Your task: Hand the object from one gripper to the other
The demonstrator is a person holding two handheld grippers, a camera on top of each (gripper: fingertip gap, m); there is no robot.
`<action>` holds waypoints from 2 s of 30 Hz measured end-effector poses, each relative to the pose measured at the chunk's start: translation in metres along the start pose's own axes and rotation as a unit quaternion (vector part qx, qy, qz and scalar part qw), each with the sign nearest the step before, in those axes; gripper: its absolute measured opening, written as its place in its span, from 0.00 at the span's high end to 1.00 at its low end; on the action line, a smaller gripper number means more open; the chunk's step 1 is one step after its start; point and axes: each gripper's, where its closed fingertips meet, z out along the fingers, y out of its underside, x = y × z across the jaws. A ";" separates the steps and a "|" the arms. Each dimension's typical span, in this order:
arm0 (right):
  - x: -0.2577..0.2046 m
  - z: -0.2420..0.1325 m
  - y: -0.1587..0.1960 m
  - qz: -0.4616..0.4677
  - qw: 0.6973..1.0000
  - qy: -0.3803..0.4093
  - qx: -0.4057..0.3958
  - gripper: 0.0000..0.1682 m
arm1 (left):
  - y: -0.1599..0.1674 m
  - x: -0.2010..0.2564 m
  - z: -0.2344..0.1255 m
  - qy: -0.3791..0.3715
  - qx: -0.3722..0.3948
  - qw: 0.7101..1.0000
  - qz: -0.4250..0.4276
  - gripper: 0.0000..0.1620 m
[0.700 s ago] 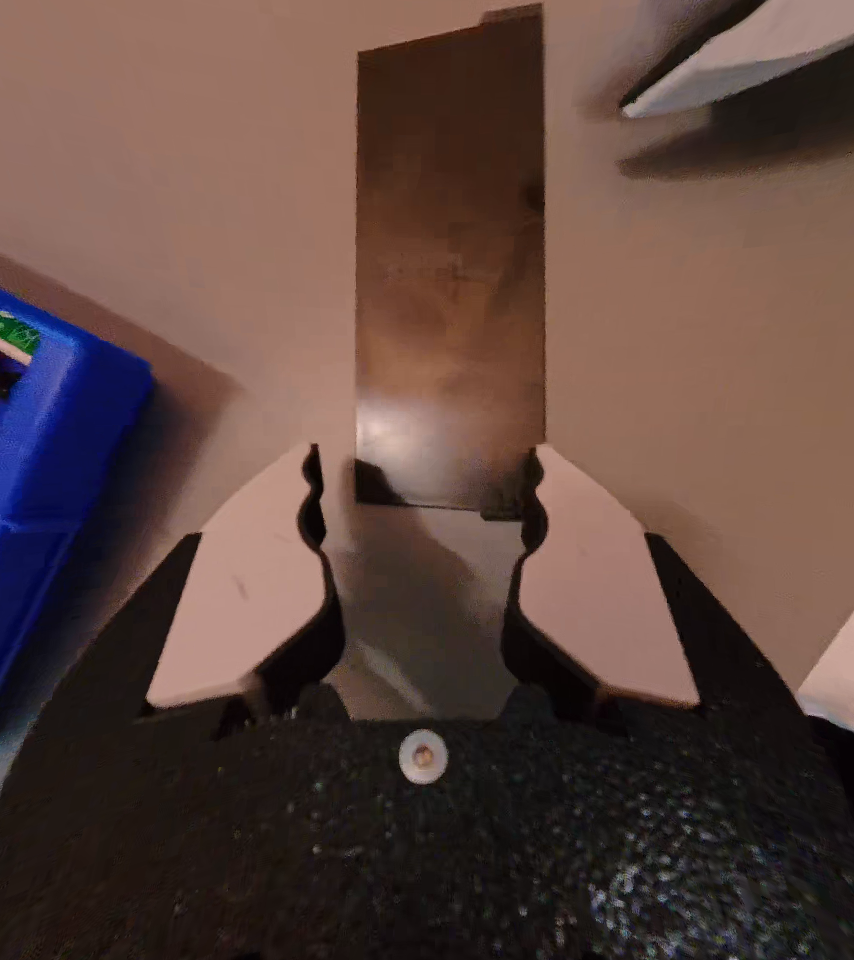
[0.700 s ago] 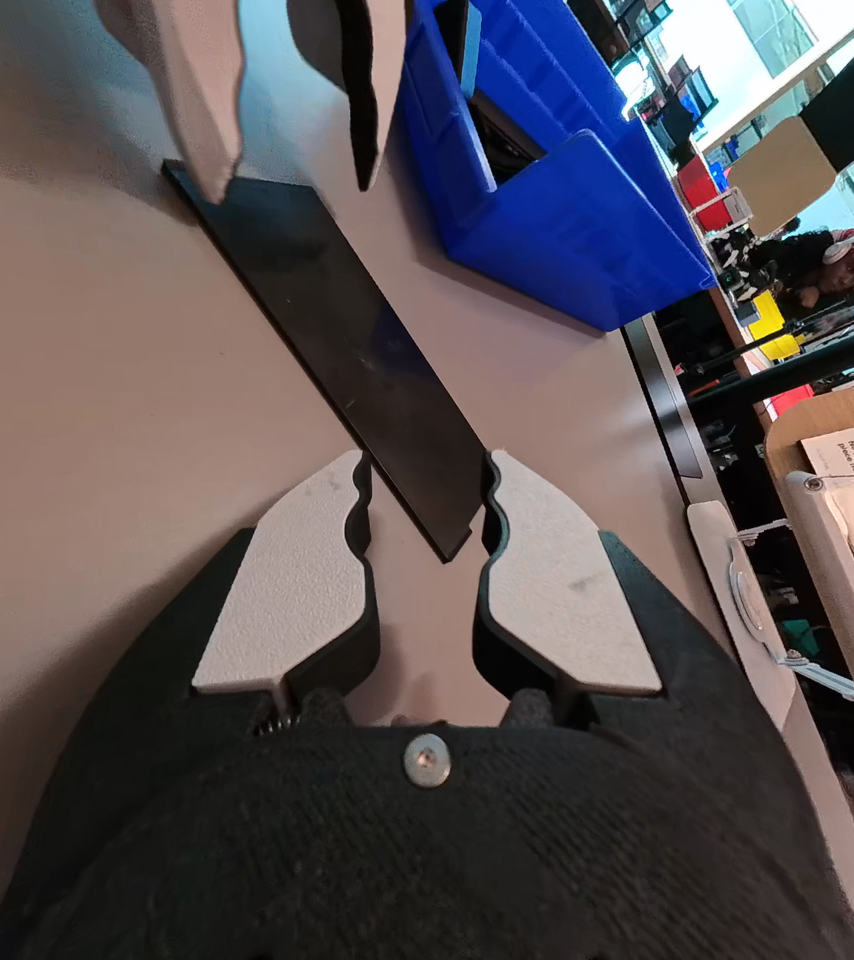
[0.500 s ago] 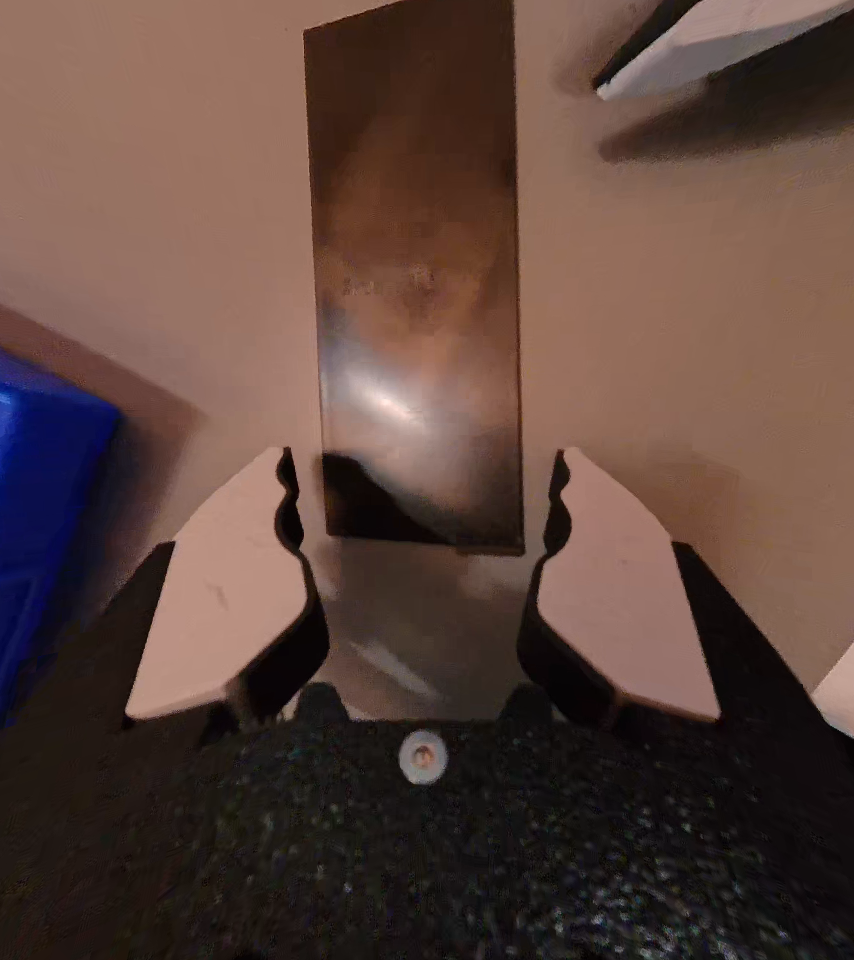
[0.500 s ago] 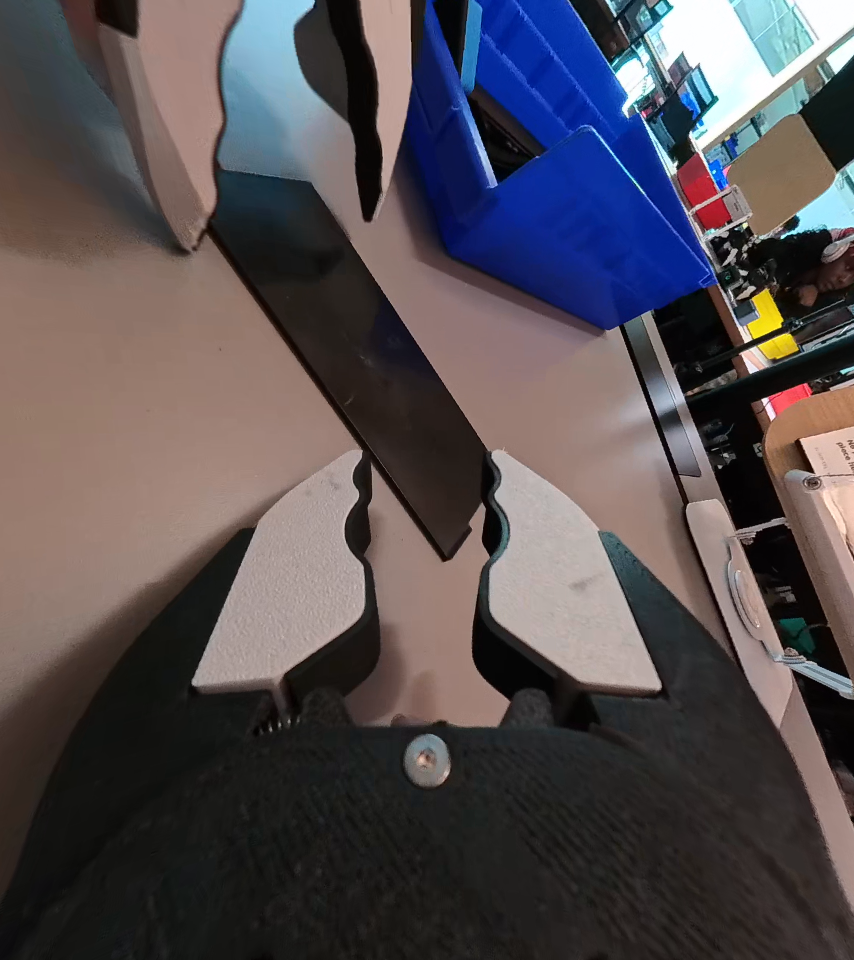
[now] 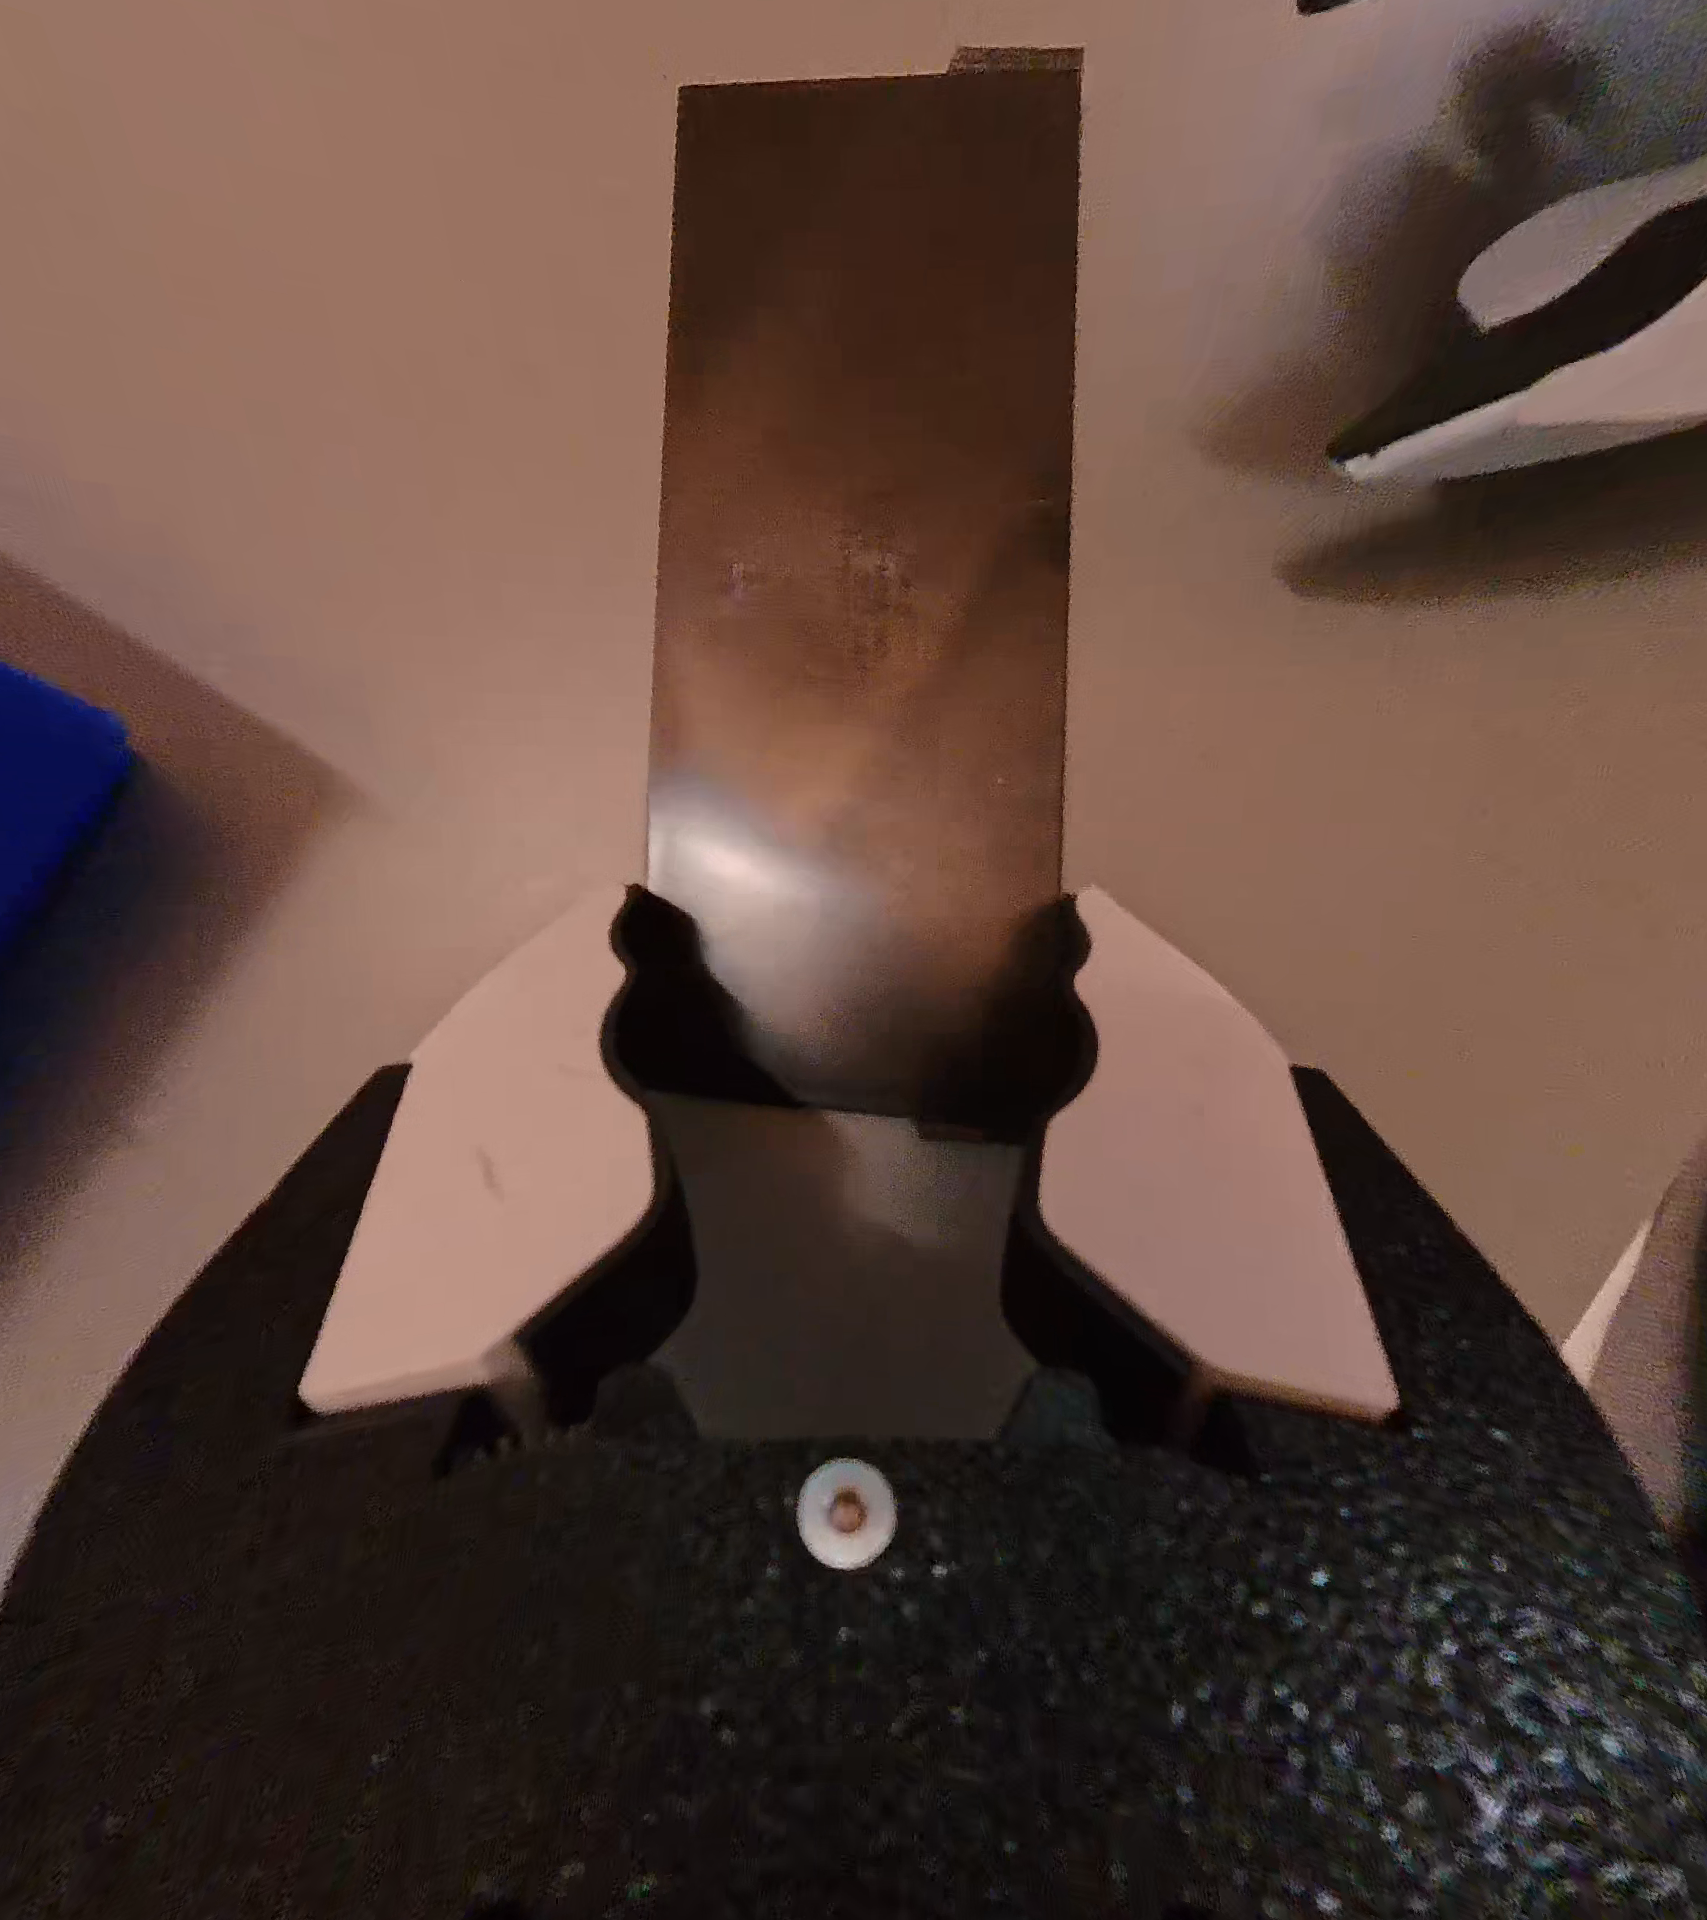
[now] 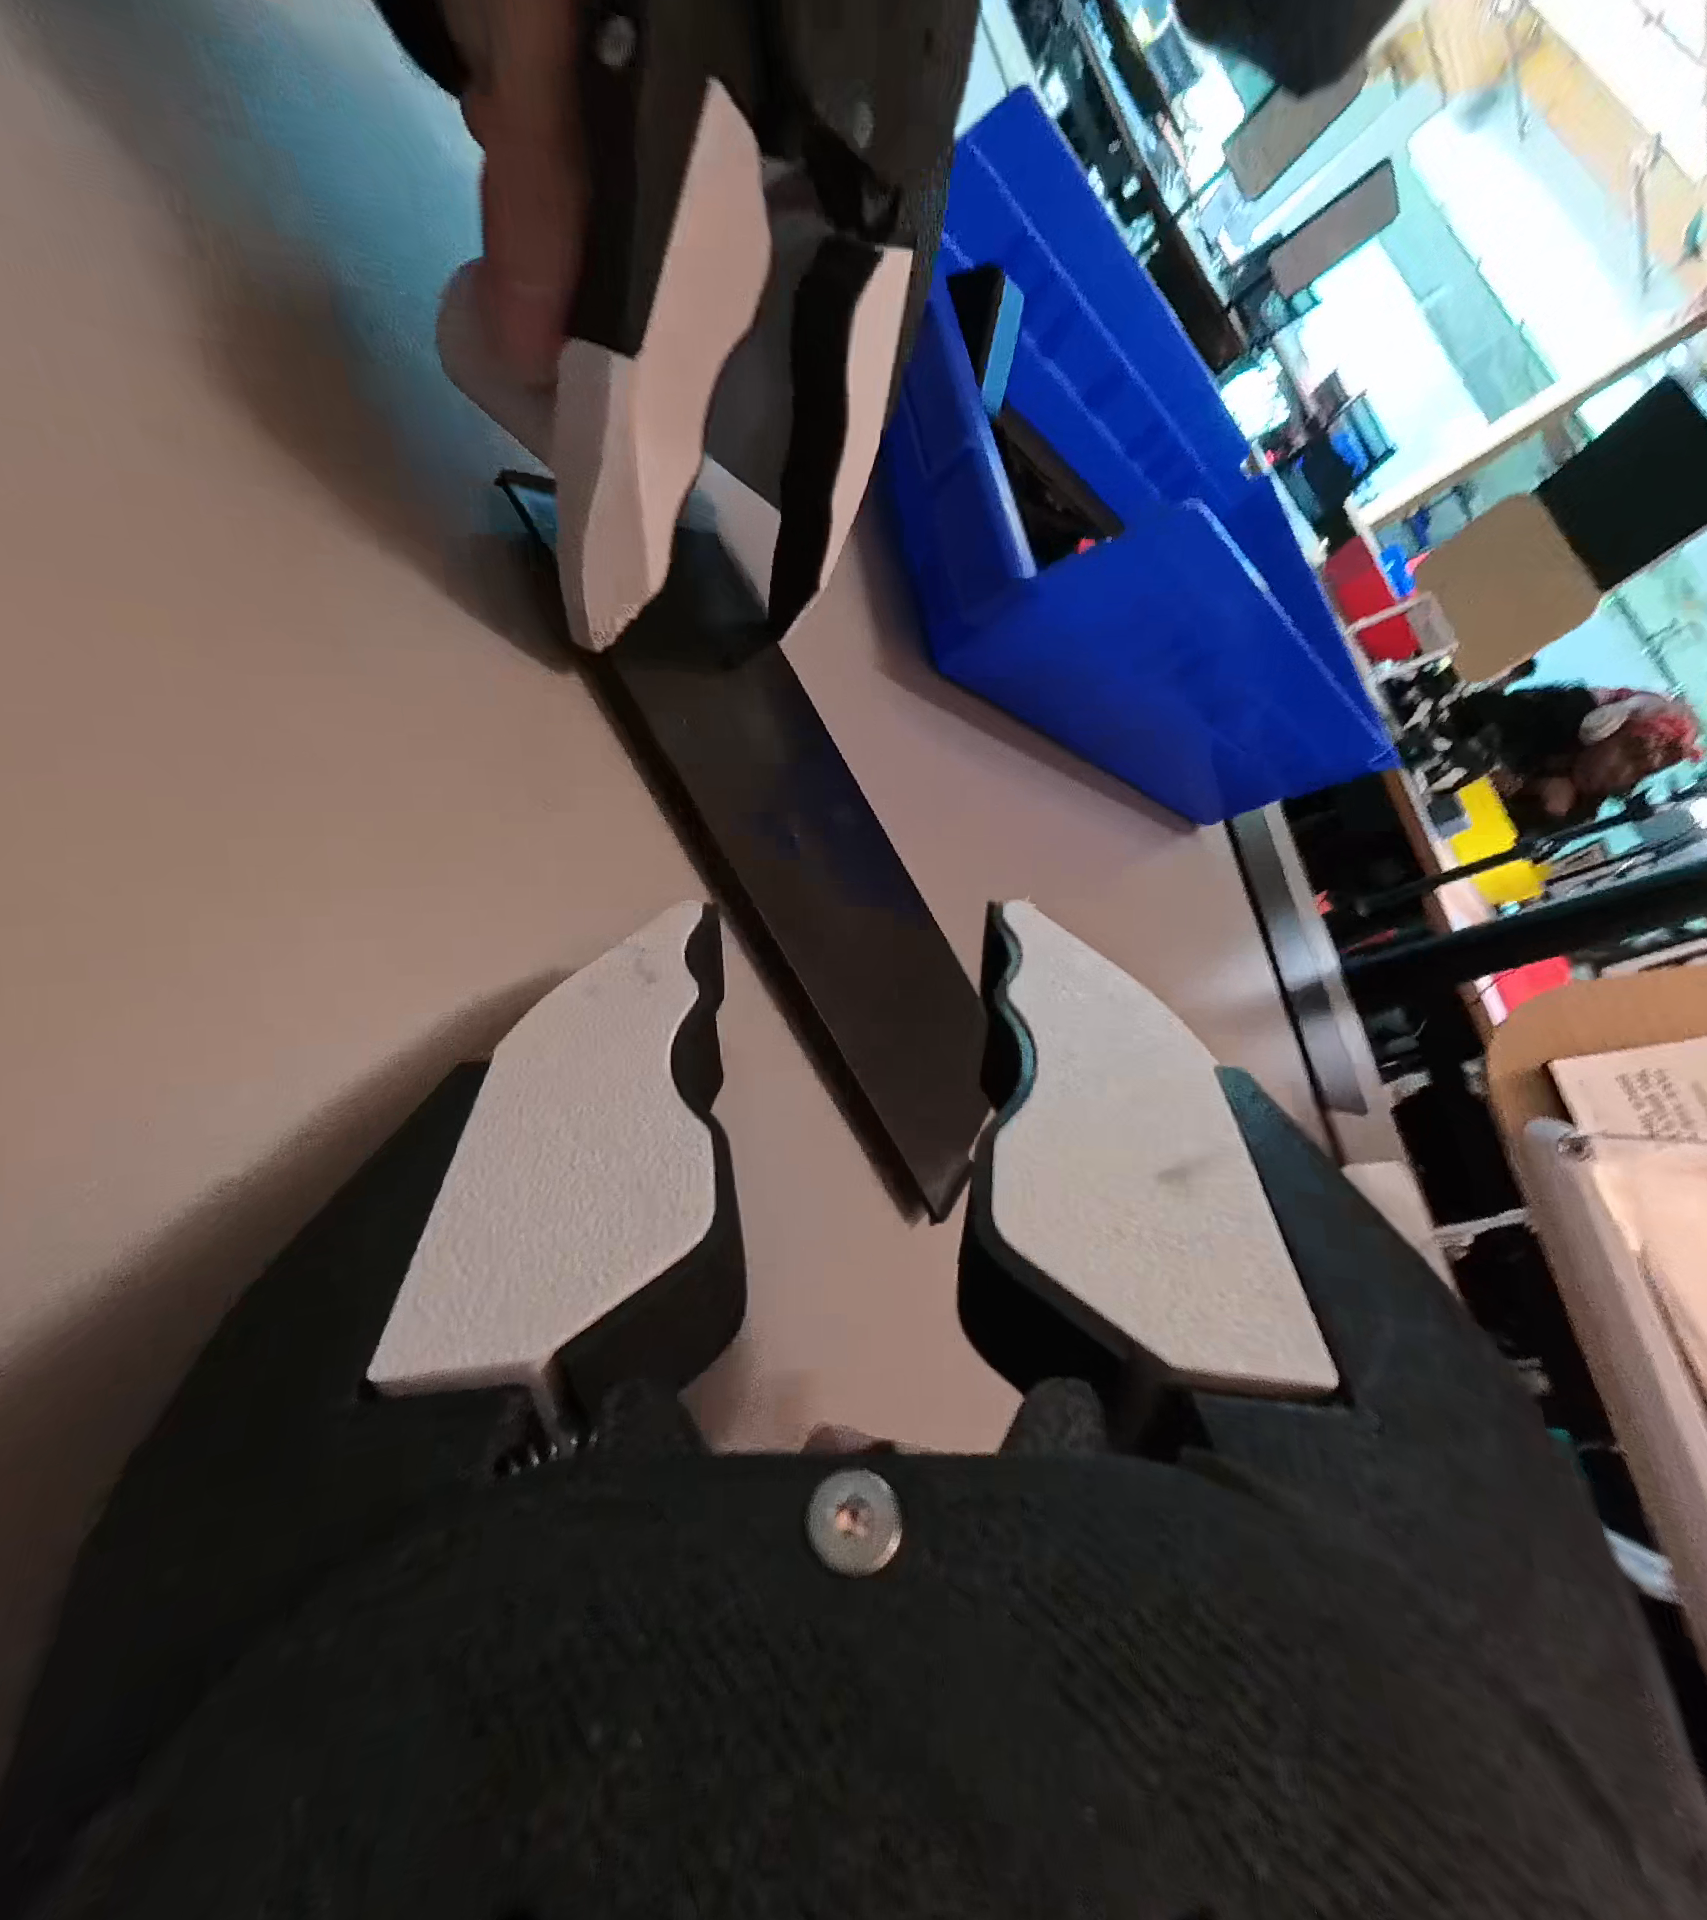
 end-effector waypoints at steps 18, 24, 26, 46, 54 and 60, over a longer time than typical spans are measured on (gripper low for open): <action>0.027 0.006 0.005 -0.160 0.977 0.115 -0.084 0.99 | -0.050 0.037 -0.051 0.105 0.143 0.983 -0.038 0.54; 0.079 -0.031 -0.018 -0.007 0.967 0.254 0.017 0.99 | -0.110 0.062 -0.140 0.042 0.382 0.920 0.080 0.51; 0.086 -0.042 -0.028 0.045 0.962 0.260 0.076 0.99 | -0.118 0.069 -0.153 0.024 0.422 0.899 0.117 0.50; 0.061 -0.091 -0.103 0.360 0.805 -0.087 0.464 0.94 | -0.130 0.124 -0.055 0.123 0.369 0.895 0.219 0.99; 0.081 -0.093 -0.087 0.375 0.816 -0.011 0.440 0.67 | -0.105 0.092 -0.066 0.135 0.273 0.944 0.129 0.99; 0.079 -0.097 -0.091 0.382 0.802 -0.031 0.457 0.64 | -0.055 0.086 -0.060 0.136 0.103 0.977 0.127 0.99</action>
